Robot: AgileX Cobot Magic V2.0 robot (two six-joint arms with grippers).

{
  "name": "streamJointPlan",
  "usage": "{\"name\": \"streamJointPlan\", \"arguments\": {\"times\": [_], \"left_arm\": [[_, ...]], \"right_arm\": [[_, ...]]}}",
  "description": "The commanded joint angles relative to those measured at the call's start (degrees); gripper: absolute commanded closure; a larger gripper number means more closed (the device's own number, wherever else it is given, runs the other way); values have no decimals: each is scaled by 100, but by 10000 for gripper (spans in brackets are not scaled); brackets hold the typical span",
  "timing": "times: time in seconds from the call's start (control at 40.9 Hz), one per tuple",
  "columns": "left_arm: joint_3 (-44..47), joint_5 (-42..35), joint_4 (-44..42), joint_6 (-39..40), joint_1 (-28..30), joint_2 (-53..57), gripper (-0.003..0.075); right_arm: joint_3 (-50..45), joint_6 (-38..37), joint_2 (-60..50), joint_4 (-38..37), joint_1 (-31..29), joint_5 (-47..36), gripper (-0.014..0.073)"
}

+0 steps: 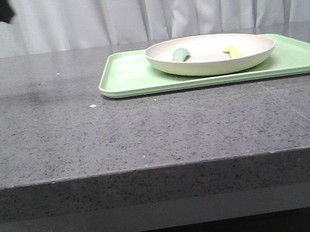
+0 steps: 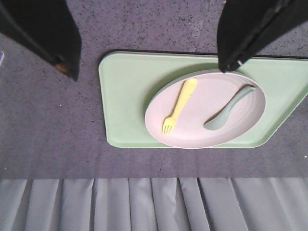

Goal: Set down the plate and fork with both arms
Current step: 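Release the plate and raise the left gripper away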

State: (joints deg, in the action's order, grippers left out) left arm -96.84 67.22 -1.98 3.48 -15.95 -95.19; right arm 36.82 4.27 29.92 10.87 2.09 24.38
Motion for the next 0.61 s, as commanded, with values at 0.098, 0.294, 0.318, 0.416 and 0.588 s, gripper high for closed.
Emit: {"name": "streamJointPlan", "arguments": {"times": [0.098, 0.294, 0.318, 0.416, 0.588], "left_arm": [[1610, -1545, -60, 139, 639, 1647, 738], [3131, -2556, -60, 139, 1250, 2895, 738], [3233, -2675, -60, 126, 1275, 3034, 738], [3953, -3348, -60, 92, 1290, 3701, 738], [5086, -4408, -60, 92, 1290, 5000, 738]], "right_arm": [[201, 57, 44, 17, 13, -410, -7], [201, 57, 44, 17, 13, -410, -7], [201, 57, 44, 17, 13, -410, -7], [201, 57, 52, 17, 13, -410, -7], [201, 57, 339, 17, 13, -466, -7]]}}
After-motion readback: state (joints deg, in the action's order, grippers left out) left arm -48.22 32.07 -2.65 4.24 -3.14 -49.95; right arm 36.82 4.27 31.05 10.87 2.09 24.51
